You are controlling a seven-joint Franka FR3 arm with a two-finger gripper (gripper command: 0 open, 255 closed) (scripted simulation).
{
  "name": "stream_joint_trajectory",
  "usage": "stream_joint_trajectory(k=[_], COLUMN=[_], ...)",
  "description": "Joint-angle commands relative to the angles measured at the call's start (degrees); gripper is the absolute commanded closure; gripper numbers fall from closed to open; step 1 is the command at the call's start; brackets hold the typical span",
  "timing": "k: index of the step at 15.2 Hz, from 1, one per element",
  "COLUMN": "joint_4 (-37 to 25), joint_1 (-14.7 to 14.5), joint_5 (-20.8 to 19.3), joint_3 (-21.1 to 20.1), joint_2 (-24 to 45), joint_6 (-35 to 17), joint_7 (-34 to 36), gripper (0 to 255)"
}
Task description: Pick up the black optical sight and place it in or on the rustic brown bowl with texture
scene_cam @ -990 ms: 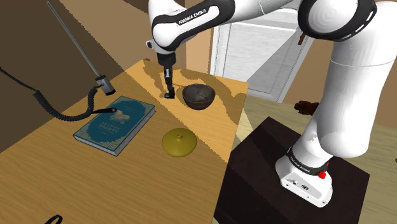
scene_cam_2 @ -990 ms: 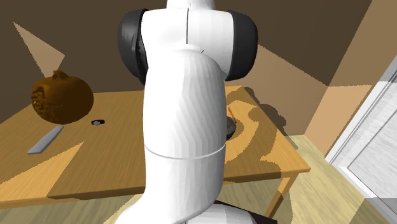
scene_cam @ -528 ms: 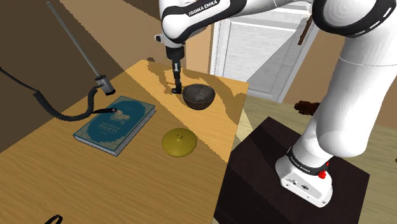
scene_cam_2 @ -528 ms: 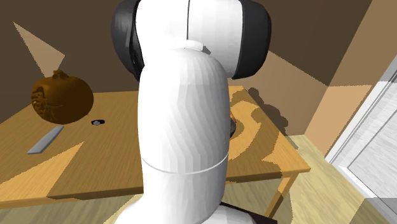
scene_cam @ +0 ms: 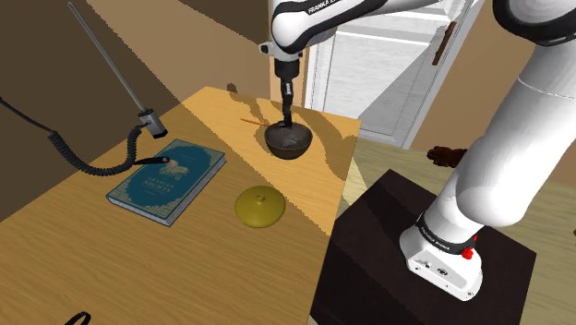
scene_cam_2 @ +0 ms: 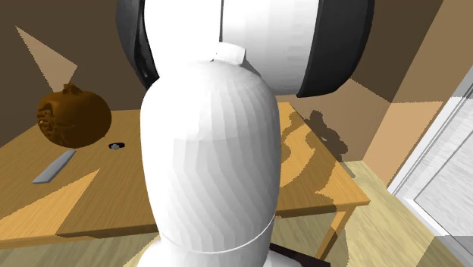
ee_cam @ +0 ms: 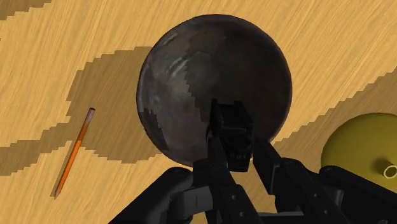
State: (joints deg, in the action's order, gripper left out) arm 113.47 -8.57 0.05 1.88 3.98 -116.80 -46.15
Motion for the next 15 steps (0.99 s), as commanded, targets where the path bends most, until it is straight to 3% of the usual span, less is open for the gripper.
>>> stream_joint_trajectory(k=[1,4,5,15], joint_4=[3.3,3.7,3.7,-11.4], joint_1=[1.5,1.3,1.3,3.2], joint_5=[-0.1,-0.1,-0.1,-6.2], joint_3=[1.3,1.2,1.2,2.4], joint_2=[-2.8,-2.2,-2.2,18.7], joint_6=[-0.5,-1.4,-1.4,0.5], joint_7=[-2.9,-2.5,-2.5,-15.1], gripper=[255,255,0,0])
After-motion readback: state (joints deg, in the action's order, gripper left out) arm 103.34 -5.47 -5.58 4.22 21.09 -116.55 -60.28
